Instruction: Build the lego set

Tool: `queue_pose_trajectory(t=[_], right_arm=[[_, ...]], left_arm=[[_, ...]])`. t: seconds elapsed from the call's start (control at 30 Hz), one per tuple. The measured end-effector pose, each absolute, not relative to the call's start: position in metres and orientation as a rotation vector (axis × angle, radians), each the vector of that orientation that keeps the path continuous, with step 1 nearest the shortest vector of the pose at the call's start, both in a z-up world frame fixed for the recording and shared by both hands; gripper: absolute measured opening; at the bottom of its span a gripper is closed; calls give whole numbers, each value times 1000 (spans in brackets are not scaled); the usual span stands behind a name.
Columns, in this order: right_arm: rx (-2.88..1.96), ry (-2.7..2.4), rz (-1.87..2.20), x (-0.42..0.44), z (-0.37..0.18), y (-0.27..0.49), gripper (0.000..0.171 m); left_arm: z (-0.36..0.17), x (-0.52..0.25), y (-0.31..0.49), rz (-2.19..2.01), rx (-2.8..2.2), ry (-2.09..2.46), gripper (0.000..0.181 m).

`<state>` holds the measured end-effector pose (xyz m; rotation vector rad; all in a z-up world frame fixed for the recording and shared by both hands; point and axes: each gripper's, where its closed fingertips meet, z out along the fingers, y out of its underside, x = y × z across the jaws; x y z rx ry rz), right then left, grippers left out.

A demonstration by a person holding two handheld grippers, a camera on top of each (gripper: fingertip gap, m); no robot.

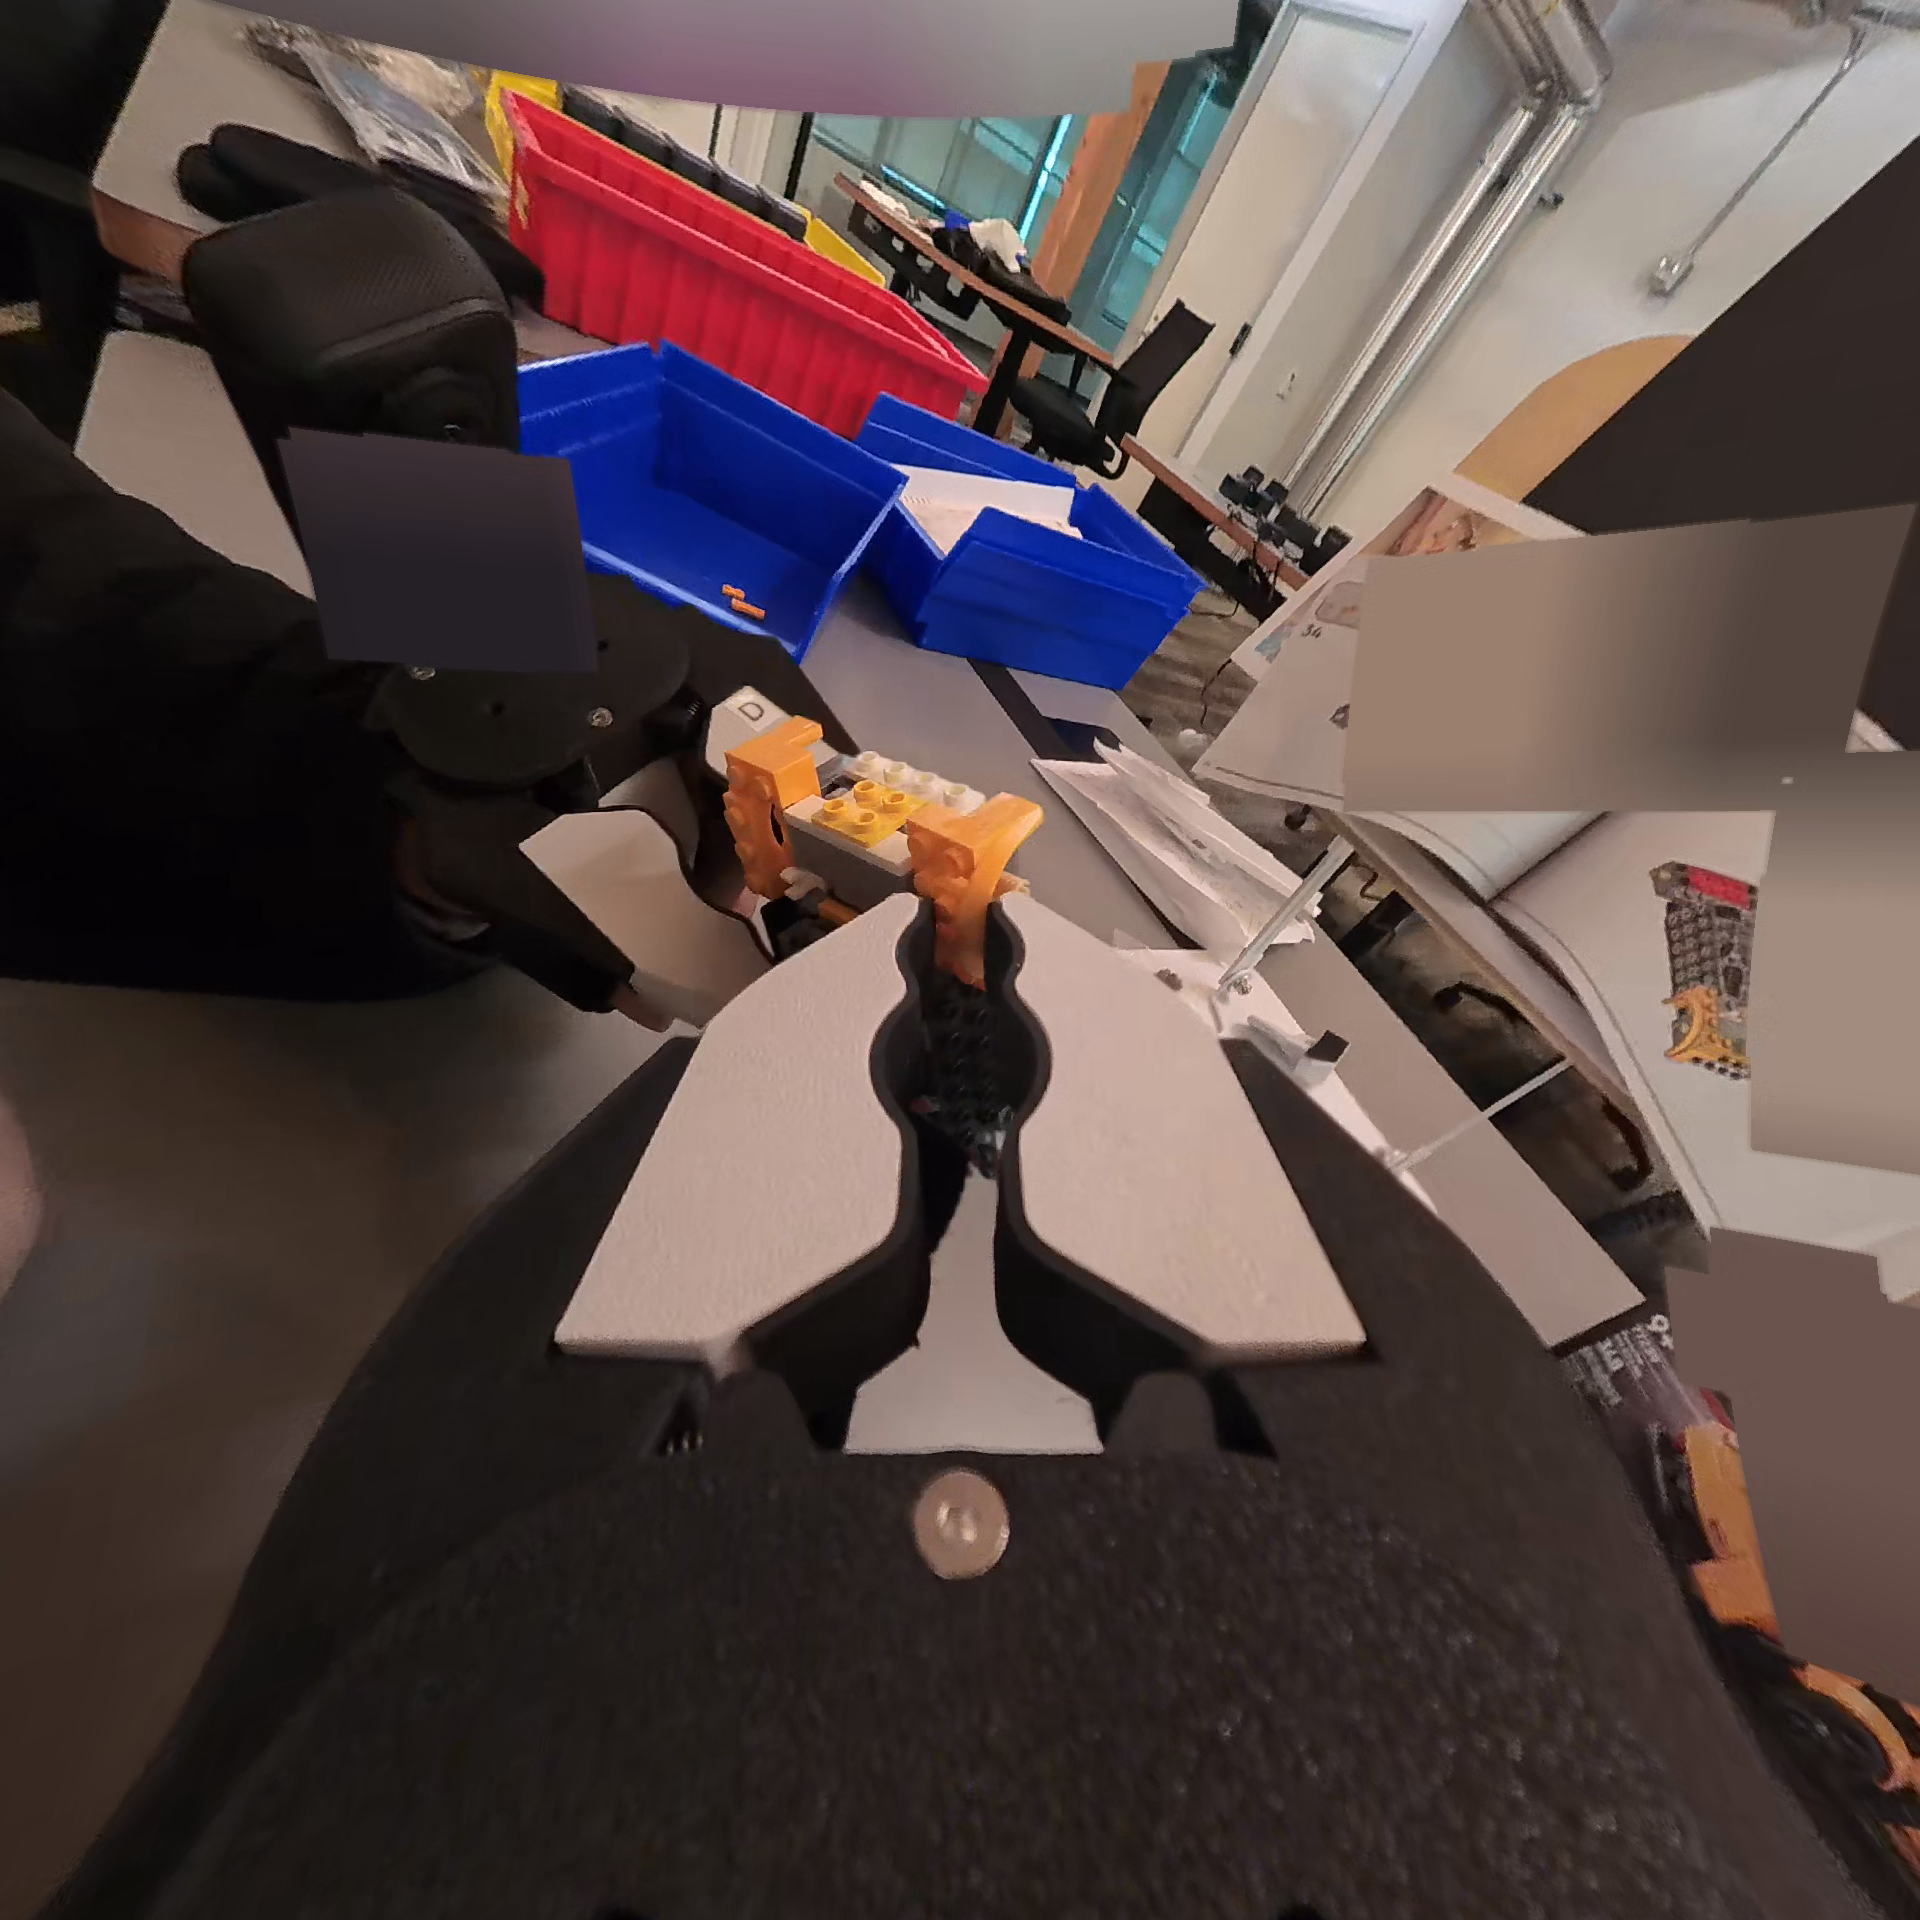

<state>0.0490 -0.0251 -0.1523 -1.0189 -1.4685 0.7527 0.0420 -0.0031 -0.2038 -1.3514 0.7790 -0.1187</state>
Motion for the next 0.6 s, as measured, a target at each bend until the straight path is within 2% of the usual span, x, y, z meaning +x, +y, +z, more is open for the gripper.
queue_pose_trajectory(t=[0.2,0.33,0.6], right_arm=[[-879,-1516,704,49,-144,-33,9],[-859,-1569,674,51,-145,-34,24],[-757,-1869,597,62,-147,-43,30]], left_arm=[[-195,40,-7,-95,-1276,777,30],[-193,44,-10,-76,-1241,807,29],[-203,55,-13,-78,-1238,894,30]])
